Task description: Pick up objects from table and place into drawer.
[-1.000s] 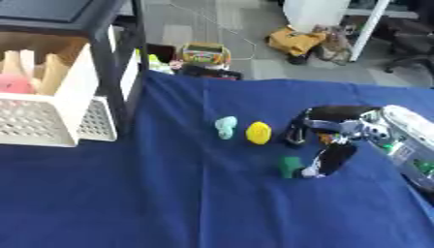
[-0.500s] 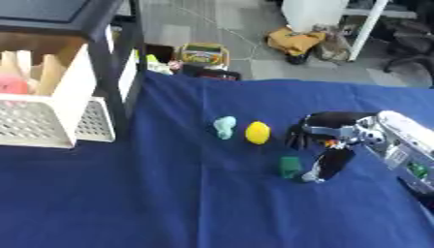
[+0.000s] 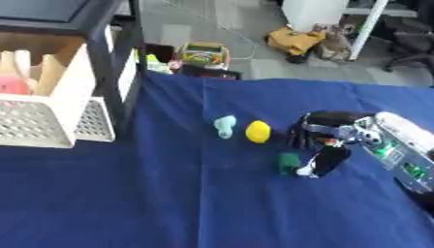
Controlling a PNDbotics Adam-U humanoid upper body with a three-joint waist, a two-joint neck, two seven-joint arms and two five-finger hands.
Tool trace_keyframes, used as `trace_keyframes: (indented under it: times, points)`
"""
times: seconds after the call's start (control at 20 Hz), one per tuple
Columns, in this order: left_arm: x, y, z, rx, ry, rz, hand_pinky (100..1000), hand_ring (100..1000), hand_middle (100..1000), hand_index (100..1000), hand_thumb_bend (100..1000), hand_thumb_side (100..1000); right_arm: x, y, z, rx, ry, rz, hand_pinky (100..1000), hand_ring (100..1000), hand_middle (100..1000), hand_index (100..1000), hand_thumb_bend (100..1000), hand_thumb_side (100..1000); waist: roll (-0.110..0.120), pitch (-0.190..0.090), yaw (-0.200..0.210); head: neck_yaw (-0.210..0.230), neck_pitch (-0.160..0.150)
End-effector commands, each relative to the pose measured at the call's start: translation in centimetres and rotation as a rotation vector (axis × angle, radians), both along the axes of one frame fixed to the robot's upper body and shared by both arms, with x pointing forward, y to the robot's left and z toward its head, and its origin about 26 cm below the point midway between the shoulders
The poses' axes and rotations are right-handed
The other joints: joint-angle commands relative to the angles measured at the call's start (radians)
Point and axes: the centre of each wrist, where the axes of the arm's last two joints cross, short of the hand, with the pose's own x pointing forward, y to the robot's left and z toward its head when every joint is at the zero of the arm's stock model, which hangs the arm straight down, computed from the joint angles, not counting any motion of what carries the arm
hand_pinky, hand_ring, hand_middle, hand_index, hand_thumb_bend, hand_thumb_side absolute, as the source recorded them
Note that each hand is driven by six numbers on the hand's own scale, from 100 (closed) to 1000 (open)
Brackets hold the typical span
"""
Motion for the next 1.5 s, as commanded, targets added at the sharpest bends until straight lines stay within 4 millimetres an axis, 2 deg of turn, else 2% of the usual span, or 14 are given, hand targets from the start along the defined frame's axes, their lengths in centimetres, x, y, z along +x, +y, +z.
trace_keyframes:
  times: [0.05, 0.2, 0.5, 0.8, 0.85, 1.15, 1.5]
  points:
    - [-0.28, -0.06, 0.44, 0.004, -0.019, -0.007, 573, 181, 437, 897, 100, 940, -0.2, -0.36, 0.91, -0.008, -0.021, -0.018, 687, 720, 591, 756, 405, 420, 0.001, -0.019, 0.0, -0.001, -0.008]
    - [-0.29, -0.14, 0.4, 0.01, -0.018, -0.014, 574, 180, 437, 897, 100, 941, -0.2, -0.26, 0.76, -0.02, -0.007, -0.014, 690, 725, 595, 755, 417, 389, 0.001, -0.019, 0.001, 0.0, -0.007]
    - [-0.3, -0.17, 0.27, 0.017, -0.005, -0.02, 574, 179, 436, 897, 100, 953, -0.14, -0.29, 0.72, -0.024, -0.006, -0.017, 685, 717, 575, 727, 366, 386, -0.001, -0.019, 0.001, 0.0, -0.006]
    - [-0.3, -0.21, 0.25, 0.021, -0.001, -0.023, 573, 178, 436, 897, 100, 955, -0.11, -0.18, 0.69, -0.016, -0.015, -0.016, 683, 715, 574, 724, 364, 383, -0.001, -0.019, 0.001, 0.0, -0.006]
    - [-0.3, -0.21, 0.25, 0.021, -0.001, -0.023, 571, 176, 436, 898, 100, 965, -0.11, -0.18, 0.72, -0.014, -0.017, -0.016, 661, 688, 533, 687, 339, 405, -0.001, -0.019, 0.001, 0.0, -0.006]
    - [-0.33, -0.34, 0.08, 0.033, 0.007, -0.031, 571, 175, 435, 896, 100, 969, -0.04, -0.15, 0.61, 0.023, -0.048, -0.024, 656, 683, 522, 667, 342, 380, -0.001, -0.019, 0.003, 0.002, -0.007]
    - [-0.33, -0.34, 0.01, 0.04, 0.011, -0.033, 570, 173, 435, 894, 100, 972, 0.08, -0.06, 0.36, 0.034, -0.048, -0.024, 641, 667, 494, 626, 251, 360, -0.001, -0.017, 0.005, 0.001, -0.01]
